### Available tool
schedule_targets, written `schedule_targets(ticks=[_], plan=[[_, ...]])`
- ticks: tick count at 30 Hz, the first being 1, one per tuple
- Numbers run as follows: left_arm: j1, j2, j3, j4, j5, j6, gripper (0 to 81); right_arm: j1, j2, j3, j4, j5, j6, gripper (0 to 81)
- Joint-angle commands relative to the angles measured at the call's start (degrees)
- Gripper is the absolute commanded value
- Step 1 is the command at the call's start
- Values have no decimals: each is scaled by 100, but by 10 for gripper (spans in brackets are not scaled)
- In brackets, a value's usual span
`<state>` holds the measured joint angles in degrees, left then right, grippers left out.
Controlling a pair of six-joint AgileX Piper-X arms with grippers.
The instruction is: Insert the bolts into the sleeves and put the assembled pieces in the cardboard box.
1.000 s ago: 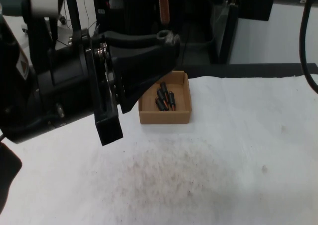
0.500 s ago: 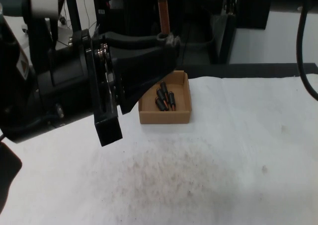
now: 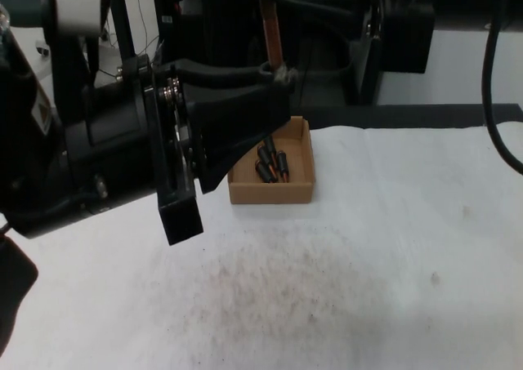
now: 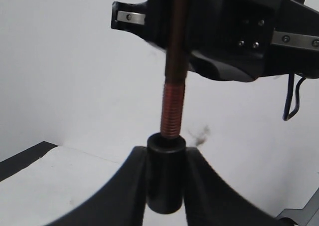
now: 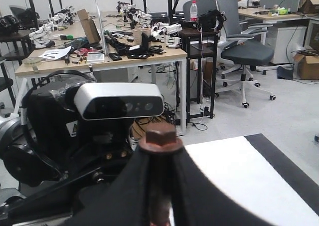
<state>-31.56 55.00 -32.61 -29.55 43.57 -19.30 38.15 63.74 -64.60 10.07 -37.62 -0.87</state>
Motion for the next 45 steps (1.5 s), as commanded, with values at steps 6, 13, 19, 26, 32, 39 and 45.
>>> schedule_targets(ticks=[6, 13, 19, 26, 32, 39, 45], plan=[[-3, -14, -21, -282, 176, -43, 3, -5, 13, -33, 84, 57, -45, 8], [-3, -14, -21, -282, 179, -43, 3, -5, 13, -33, 84, 84, -45, 8], [-3, -14, -21, -264, -13, -88, 3, -5, 13, -33, 84, 84, -45, 8], [-3, -14, -21, -106, -105, -88, 3, -5, 13, -33, 84, 83, -32, 8], [-18, -14, -21, -106, -94, -88, 3, -5, 50, -33, 84, 83, -34, 8], [-215, -14, -21, -106, -54, -88, 3, -1, 159, -33, 84, 43, -5, 8], [-213, -14, -21, -106, -349, -18, 3, -1, 159, -33, 84, 44, -5, 8]])
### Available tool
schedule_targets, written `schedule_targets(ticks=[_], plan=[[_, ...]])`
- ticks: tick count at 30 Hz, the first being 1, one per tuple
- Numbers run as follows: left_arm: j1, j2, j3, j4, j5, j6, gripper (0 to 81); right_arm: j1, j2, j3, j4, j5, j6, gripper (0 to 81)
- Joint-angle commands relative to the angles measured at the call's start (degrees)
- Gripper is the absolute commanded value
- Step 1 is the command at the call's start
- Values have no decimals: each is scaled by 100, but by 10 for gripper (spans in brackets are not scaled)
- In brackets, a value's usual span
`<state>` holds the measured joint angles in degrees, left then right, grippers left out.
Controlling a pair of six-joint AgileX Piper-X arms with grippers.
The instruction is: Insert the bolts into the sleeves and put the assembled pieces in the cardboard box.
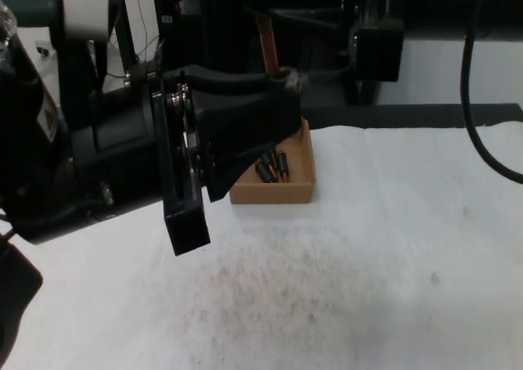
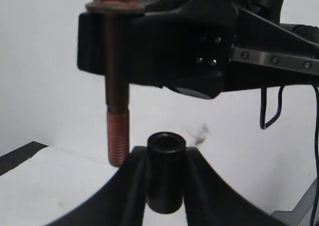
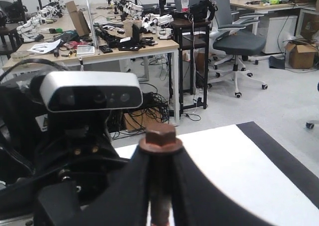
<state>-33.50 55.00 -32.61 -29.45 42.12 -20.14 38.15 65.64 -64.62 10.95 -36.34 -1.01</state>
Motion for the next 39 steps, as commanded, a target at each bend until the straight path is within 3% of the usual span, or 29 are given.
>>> schedule_targets(ticks=[1, 10, 39], plan=[[-19, -14, -21, -116, -259, 69, 3, -1, -31, -32, -5, -84, 10, 8], [-19, -14, -21, 223, -217, 85, 3, -1, -31, -32, -368, 188, -10, 8], [-19, -14, -21, 310, -658, 343, 3, -1, -31, -32, -570, -67, 233, 8]])
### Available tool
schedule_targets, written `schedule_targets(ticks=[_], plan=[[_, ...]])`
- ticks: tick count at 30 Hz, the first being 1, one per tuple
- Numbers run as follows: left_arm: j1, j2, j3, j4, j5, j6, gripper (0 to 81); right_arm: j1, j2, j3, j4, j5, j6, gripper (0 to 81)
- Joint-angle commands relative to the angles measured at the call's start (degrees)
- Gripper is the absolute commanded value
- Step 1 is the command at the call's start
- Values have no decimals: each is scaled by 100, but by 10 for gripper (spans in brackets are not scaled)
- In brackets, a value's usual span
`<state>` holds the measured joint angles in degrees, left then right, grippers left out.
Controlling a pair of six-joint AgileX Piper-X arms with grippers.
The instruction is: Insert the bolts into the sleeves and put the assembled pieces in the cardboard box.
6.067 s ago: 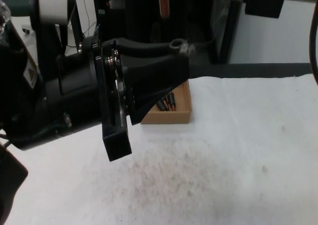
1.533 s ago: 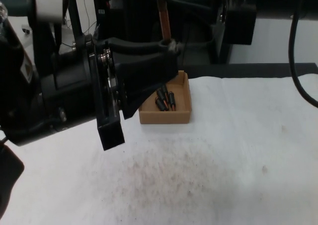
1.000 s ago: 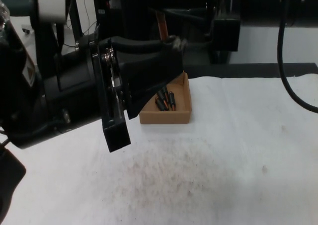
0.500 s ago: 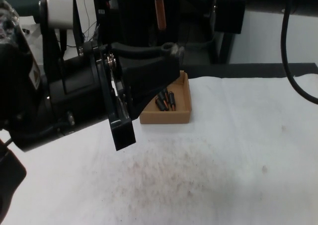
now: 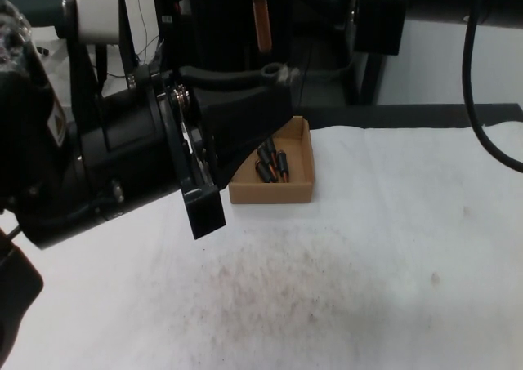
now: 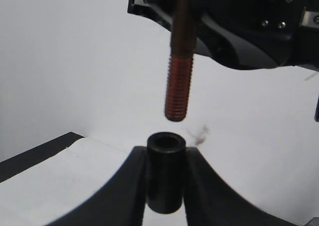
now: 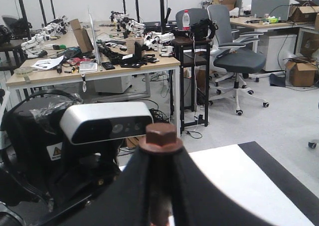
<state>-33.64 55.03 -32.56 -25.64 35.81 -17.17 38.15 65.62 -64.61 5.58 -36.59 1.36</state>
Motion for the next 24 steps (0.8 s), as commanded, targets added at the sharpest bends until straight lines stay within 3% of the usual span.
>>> schedule_targets(ticks=[1, 24], plan=[[-6, -18, -26, -71, -60, 46, 3, -1, -29, -32, -34, -42, -4, 8], [-6, -18, -26, -379, -152, 21, 3, -1, -29, -32, -34, -64, -1, 8]])
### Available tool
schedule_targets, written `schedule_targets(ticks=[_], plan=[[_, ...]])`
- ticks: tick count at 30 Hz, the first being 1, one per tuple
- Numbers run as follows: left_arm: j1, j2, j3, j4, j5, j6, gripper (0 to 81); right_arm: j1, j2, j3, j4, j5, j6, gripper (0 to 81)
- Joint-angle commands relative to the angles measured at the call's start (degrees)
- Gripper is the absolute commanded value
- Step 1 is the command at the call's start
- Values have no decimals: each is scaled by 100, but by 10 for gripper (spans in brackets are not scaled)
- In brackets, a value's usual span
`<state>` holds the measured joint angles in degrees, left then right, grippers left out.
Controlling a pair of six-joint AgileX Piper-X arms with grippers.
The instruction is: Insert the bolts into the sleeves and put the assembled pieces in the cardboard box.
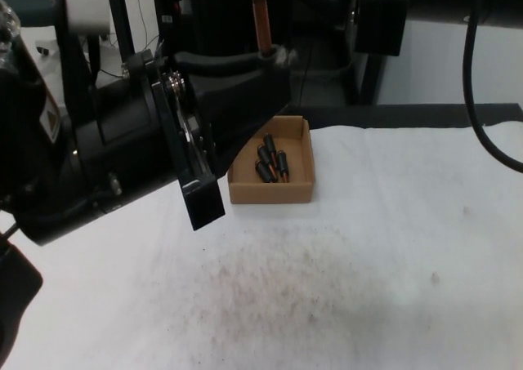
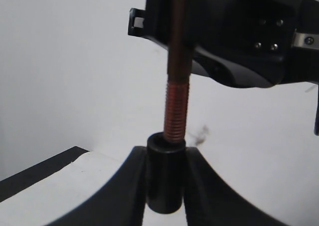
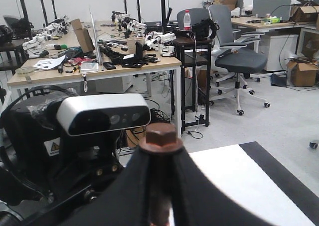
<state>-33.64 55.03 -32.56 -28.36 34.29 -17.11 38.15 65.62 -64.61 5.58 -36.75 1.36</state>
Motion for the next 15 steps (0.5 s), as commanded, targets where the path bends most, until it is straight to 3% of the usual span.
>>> schedule_targets(ticks=[1, 15], plan=[[-6, -18, -26, -107, -45, 15, 3, -1, -29, -32, -34, -48, -1, 8], [-6, -30, -26, -107, -85, 15, 3, -1, -29, -21, -34, -48, -1, 8]])
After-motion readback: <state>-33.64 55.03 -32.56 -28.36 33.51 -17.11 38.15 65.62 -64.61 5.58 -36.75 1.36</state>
